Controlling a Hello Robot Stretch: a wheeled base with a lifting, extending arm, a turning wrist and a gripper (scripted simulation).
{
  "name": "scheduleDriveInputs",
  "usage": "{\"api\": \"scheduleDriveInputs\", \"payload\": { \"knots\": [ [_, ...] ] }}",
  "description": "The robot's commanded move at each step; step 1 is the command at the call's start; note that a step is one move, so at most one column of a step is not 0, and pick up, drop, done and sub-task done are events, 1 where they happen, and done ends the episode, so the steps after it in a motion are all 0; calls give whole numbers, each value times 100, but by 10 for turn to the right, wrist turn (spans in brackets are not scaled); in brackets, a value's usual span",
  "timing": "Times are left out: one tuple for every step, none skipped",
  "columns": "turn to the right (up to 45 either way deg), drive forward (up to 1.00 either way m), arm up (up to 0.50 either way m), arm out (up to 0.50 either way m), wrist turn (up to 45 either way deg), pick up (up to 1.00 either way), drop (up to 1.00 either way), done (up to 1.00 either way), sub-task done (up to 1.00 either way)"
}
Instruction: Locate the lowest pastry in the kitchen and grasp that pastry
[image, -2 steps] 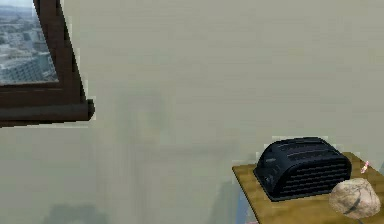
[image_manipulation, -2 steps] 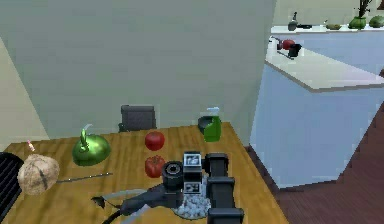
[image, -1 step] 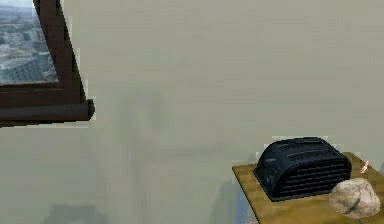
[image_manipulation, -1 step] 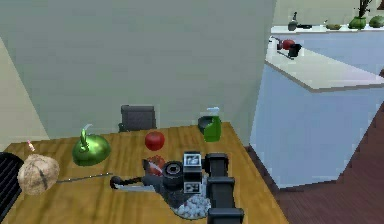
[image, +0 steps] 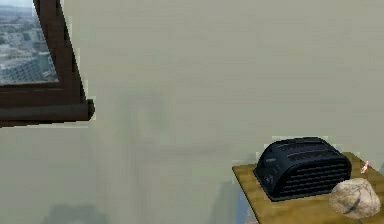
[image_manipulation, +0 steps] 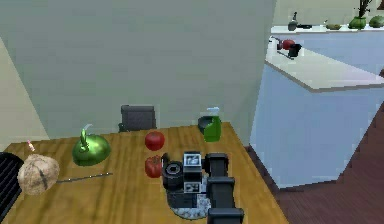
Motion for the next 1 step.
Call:
{"api": "scheduleDriveInputs", "payload": {
  "knots": [
    [0, 0, 0, 0, 30, 0, 0, 0, 0]
  ]
}}
